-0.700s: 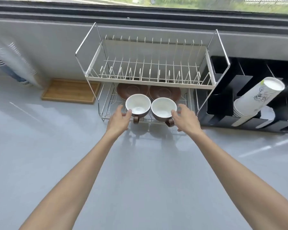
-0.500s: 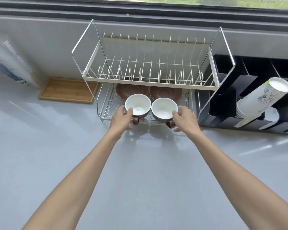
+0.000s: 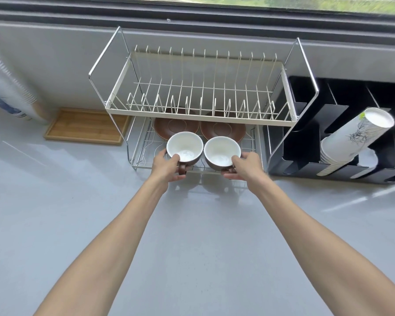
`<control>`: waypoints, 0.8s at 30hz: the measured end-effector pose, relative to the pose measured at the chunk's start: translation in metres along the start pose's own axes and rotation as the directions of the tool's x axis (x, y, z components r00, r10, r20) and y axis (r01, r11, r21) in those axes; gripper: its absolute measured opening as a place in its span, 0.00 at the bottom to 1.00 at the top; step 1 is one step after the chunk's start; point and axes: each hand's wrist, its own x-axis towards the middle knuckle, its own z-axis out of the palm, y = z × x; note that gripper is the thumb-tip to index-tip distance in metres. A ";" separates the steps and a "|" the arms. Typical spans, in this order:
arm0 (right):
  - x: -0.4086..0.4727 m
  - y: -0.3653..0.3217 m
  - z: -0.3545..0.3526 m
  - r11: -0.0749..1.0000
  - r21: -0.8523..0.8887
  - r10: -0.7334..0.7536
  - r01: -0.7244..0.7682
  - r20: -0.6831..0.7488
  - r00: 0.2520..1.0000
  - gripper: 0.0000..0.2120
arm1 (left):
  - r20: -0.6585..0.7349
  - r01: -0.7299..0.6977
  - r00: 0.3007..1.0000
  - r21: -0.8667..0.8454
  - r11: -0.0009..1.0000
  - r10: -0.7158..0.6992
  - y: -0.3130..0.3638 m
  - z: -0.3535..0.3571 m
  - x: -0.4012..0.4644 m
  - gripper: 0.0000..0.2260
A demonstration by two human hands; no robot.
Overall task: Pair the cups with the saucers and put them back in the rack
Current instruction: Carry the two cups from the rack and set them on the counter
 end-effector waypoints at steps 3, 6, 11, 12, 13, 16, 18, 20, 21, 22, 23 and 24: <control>-0.003 0.006 -0.001 0.999 0.038 -0.013 0.014 -0.028 1.000 0.15 | -0.023 -0.010 1.000 0.012 1.000 0.011 -0.001 -0.002 -0.006 0.24; -0.013 0.010 -0.004 0.996 0.077 -0.029 0.033 -0.047 0.998 0.15 | -0.031 -0.035 0.999 0.021 0.999 0.036 -0.002 -0.006 -0.017 0.22; -0.040 0.018 -0.015 0.992 0.112 -0.057 0.062 -0.055 0.997 0.15 | -0.003 -0.077 0.997 0.027 0.997 0.077 -0.008 -0.011 -0.045 0.20; -0.046 0.021 -0.017 0.991 0.116 -0.059 0.065 -0.055 0.997 0.16 | 0.000 -0.078 0.997 0.028 0.997 0.078 -0.011 -0.012 -0.050 0.20; -0.052 0.024 -0.020 0.990 0.121 -0.061 0.067 -0.051 0.997 0.16 | 0.004 -0.077 0.997 0.033 0.996 0.077 -0.014 -0.013 -0.056 0.20; -0.072 0.037 -0.029 0.988 0.139 -0.063 0.068 -0.042 0.997 0.16 | 0.027 -0.070 0.997 0.051 0.996 0.069 -0.026 -0.015 -0.074 0.22; -0.083 0.049 -0.037 0.989 0.136 -0.054 0.061 -0.055 0.997 0.17 | 0.042 -0.058 0.998 0.067 0.996 0.055 -0.036 -0.014 -0.086 0.23; -0.090 0.061 -0.046 0.990 0.136 -0.035 0.045 -0.071 0.997 0.19 | 0.059 -0.047 0.997 0.078 0.996 0.042 -0.045 -0.010 -0.099 0.24; -0.093 0.067 -0.051 0.989 0.139 -0.029 0.040 -0.078 0.997 0.19 | 0.066 -0.044 0.997 0.085 0.995 0.038 -0.049 -0.008 -0.105 0.24; -0.097 0.072 -0.057 0.989 0.142 -0.023 0.035 -0.085 0.996 0.19 | 0.075 -0.041 0.997 0.092 0.995 0.034 -0.053 -0.005 -0.111 0.23; -0.100 0.078 -0.062 0.989 0.145 -0.018 0.032 -0.095 0.995 0.19 | 0.084 -0.036 0.996 0.102 0.994 0.028 -0.057 -0.002 -0.116 0.24; -0.104 0.083 -0.068 0.989 0.146 -0.013 0.029 -0.108 0.994 0.19 | 0.093 -0.030 0.995 0.111 0.993 0.020 -0.062 0.002 -0.121 0.24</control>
